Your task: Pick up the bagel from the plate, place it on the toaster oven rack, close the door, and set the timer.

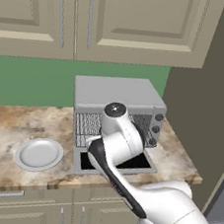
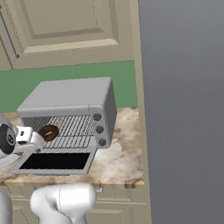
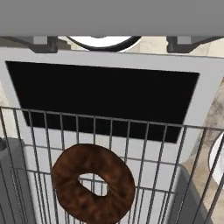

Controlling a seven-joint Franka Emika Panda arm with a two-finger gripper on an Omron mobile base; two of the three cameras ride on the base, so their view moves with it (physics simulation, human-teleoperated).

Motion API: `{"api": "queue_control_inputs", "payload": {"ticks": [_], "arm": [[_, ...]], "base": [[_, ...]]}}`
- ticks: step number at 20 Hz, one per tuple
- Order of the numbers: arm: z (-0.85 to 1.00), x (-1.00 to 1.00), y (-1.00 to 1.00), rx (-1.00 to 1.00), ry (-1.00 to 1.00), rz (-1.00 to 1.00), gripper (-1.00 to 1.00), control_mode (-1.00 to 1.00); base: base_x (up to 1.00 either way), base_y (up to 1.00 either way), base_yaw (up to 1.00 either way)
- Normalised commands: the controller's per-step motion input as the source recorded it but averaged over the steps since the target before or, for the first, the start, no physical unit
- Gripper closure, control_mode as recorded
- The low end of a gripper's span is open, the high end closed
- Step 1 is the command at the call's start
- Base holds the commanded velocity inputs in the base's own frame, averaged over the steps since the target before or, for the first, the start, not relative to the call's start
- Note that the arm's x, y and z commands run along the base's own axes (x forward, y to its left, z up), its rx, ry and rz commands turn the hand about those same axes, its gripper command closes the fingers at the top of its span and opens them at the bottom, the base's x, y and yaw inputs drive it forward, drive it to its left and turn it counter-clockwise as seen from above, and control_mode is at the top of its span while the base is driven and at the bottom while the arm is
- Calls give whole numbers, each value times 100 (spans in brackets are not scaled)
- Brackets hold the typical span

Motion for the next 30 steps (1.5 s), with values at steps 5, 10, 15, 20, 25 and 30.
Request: {"api": "queue_control_inputs", "payload": {"ticks": [5,10,15,20,25,30], "arm": [[-30,13,0,3,0,-11,-100,-100],[-39,45,0,1,0,-9,-100,-100],[-36,59,0,0,0,-7,-100,-100],[-24,72,0,1,0,-3,-100,-100],[-11,76,0,3,0,-2,-100,-100],[4,70,0,5,-1,-2,-100,-100]], "base": [[0,0,0],[0,0,0],[0,0,0],[0,0,0],[0,0,0],[0,0,0]]}}
